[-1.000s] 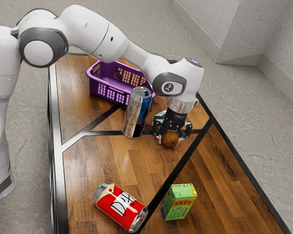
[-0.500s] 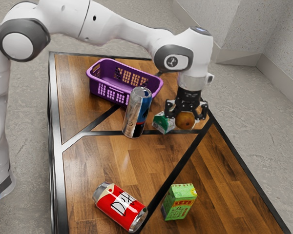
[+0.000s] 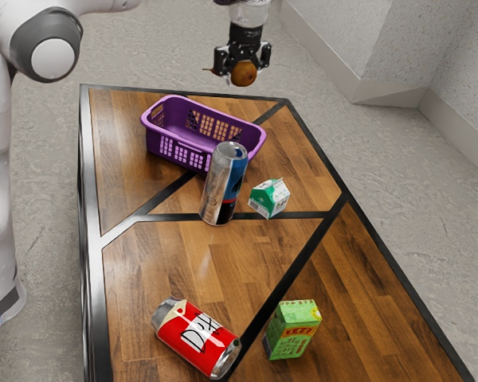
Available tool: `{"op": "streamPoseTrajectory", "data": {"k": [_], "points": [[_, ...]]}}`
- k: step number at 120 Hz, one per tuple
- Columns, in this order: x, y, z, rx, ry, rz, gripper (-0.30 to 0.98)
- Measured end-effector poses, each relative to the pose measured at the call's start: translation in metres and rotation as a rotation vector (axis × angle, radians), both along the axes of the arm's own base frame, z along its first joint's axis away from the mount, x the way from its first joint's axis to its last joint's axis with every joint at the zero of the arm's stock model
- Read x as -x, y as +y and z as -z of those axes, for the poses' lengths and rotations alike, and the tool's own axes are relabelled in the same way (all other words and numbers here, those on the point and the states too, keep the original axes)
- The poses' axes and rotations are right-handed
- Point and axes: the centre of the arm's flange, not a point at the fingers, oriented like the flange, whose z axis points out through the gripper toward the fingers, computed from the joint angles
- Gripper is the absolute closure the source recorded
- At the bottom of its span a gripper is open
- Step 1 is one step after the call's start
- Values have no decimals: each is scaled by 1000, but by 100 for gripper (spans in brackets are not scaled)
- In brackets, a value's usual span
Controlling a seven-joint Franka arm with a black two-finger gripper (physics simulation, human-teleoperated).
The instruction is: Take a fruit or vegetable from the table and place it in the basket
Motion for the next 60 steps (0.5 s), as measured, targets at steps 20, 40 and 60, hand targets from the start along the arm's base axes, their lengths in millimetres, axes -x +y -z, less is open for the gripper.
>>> {"op": "streamPoseTrajectory", "data": {"k": [20, 40, 60], "points": [[13, -6, 21, 37, 62, 22, 33], [20, -8, 29, 52, 89, 38, 26], [23, -4, 33, 55, 99, 43, 8]]}}
